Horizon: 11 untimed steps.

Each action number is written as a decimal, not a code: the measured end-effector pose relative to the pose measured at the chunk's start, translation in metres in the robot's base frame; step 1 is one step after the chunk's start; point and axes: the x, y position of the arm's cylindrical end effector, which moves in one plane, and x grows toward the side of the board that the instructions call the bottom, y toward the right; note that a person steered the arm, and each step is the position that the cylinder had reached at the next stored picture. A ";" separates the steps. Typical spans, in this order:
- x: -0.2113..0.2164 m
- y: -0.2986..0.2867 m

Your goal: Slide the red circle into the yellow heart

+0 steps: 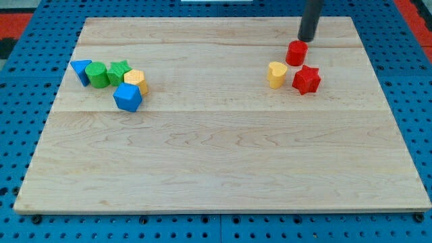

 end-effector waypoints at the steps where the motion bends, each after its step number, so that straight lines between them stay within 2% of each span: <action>1: 0.029 -0.042; 2: 0.071 -0.065; 3: 0.081 -0.065; 4: 0.123 -0.069; 5: 0.142 -0.042; 6: 0.178 -0.062; 7: 0.190 -0.093; 8: 0.177 -0.138; 10: 0.154 -0.105; 11: 0.154 -0.158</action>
